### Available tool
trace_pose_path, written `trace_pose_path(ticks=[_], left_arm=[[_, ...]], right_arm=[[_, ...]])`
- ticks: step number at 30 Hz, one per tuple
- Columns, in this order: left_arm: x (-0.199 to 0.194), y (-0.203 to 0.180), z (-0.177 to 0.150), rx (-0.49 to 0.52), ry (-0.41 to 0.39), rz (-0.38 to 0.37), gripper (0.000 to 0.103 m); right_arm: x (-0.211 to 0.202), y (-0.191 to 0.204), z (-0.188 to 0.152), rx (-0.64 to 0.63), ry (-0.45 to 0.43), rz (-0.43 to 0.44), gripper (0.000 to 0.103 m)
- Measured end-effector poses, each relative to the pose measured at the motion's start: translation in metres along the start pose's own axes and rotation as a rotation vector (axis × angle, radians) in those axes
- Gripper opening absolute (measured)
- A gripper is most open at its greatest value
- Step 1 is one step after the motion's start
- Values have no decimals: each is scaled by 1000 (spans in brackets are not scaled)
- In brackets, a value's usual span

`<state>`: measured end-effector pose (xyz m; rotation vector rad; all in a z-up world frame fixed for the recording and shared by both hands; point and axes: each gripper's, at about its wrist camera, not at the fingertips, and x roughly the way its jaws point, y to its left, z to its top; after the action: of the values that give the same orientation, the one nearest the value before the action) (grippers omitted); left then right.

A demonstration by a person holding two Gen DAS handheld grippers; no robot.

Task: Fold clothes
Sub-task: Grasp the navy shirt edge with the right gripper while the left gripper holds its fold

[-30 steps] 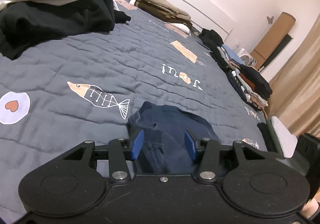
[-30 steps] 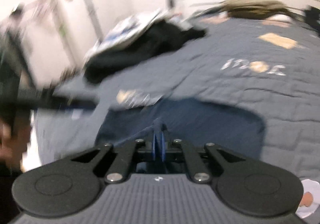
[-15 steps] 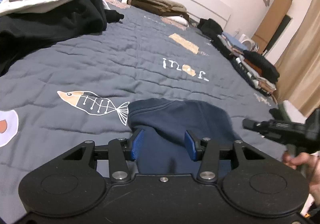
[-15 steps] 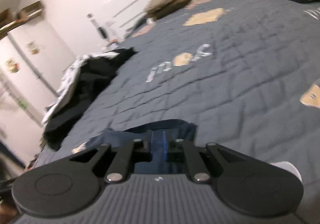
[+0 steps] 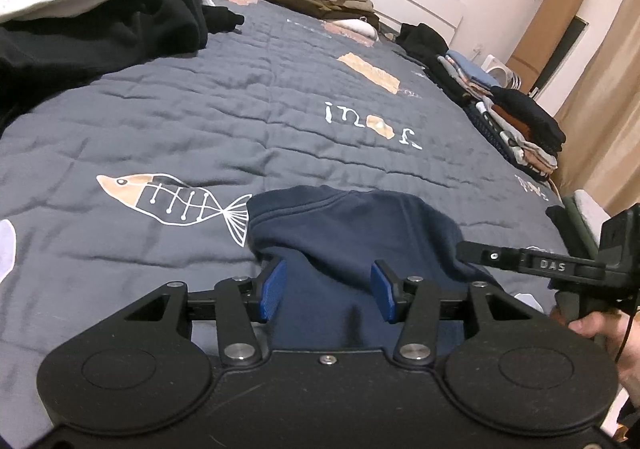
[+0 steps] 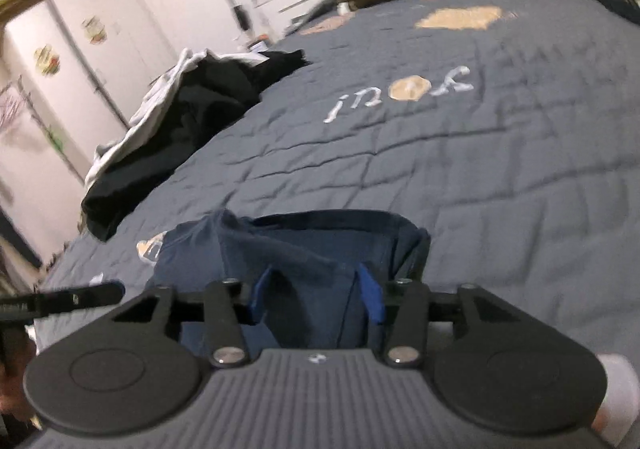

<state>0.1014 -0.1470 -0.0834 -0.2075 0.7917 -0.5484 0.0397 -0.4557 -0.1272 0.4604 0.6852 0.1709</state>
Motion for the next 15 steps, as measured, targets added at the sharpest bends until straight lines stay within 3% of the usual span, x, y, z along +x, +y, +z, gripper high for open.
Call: trace_pose_path(ticks=[1,2,5,12,15], left_arm=[[1,0,0,0,3,0,47],[1,0,0,0,3,1,47],[2,1,0,-6,-1,6,47],[1,1,1,-8,-4,4,47],[0,1,1,-5,-7,-1,47]], right_arm=[[0,-2,1,32,-6,0,11],[0,-4,1,63,-12,0,6],[-19,-15,7,185,-107,29,6],[-24,-9,11,65,-127,-8,9],[-34,1,16,-50,-154,-15,27]])
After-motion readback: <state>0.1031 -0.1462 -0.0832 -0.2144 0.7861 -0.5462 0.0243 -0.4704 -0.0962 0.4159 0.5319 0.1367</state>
